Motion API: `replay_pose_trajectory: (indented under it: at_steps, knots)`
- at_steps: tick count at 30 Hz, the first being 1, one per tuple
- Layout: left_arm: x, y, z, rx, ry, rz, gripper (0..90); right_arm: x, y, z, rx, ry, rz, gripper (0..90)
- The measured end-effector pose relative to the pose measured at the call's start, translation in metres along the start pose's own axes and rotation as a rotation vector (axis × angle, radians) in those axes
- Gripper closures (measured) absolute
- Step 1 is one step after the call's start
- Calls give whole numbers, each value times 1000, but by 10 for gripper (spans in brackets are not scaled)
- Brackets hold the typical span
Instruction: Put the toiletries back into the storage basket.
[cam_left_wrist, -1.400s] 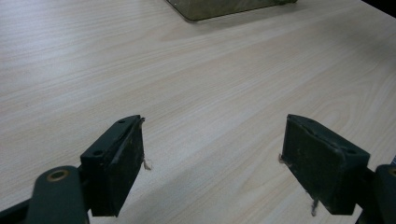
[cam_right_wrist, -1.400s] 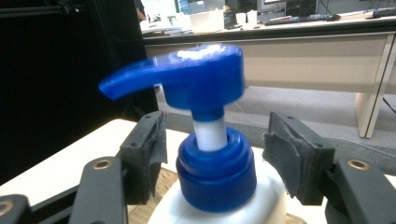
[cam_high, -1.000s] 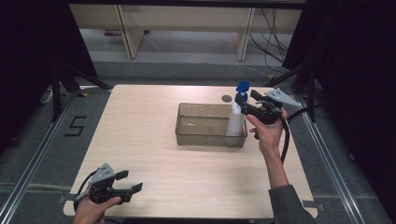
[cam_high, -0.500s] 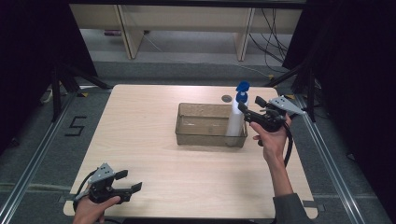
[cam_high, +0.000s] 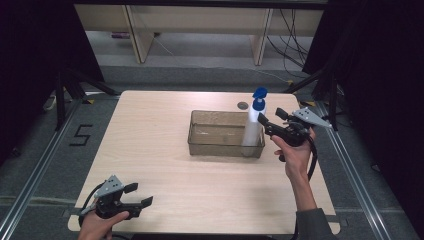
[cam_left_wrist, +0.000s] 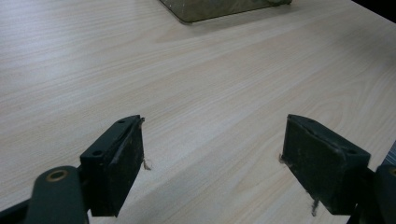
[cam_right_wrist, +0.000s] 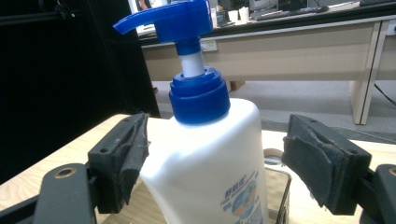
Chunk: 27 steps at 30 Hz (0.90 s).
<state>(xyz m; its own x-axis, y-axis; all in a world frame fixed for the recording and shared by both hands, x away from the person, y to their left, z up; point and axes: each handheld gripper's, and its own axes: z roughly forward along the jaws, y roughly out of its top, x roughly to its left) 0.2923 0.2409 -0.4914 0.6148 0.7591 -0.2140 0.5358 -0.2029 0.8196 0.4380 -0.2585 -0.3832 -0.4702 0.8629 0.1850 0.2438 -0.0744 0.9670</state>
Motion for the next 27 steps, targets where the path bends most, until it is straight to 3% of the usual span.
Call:
replay_pose_trajectory:
  at_steps: [1, 9, 15, 19, 20, 27]
  knots:
    - [0, 0, 0, -3, -2, 1, 201, -1, 0, -1, 0, -1, -15, 226]
    - [-2, 0, 1, -9, -6, -2, 197, 0, -5, -7, 8, 17, 12, 227]
    - [-2, 0, 1, -10, -4, -1, 197, 2, -5, -9, 10, 4, 29, 227]
    - [-2, 0, 1, -5, -2, 0, 197, 4, -5, -10, 4, 16, 26, 227]
    - [-2, 0, 1, -6, -3, 0, 197, 5, -6, -9, -4, 32, 43, 227]
    - [-2, -1, 1, -7, -2, -2, 197, 8, -8, -11, 15, 20, 23, 214]
